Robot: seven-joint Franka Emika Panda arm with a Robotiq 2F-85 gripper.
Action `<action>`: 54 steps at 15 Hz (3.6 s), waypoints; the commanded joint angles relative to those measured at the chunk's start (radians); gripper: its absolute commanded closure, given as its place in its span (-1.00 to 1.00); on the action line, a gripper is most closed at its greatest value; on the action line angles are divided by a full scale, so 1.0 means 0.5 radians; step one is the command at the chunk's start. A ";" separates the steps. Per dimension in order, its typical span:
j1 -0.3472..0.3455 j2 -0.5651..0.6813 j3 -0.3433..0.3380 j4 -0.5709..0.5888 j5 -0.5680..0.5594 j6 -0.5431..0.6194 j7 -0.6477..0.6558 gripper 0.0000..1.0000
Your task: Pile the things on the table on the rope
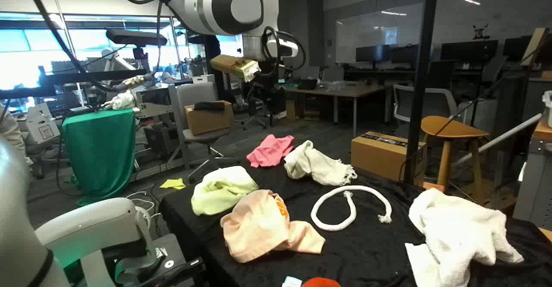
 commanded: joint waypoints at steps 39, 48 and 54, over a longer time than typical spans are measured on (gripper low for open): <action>0.446 1.663 0.204 1.829 -0.641 -0.537 -0.525 -1.00; 0.565 1.932 0.205 2.102 -0.643 -0.365 -0.492 -1.00; 0.571 2.066 0.202 2.136 -0.616 -0.038 -0.470 -1.00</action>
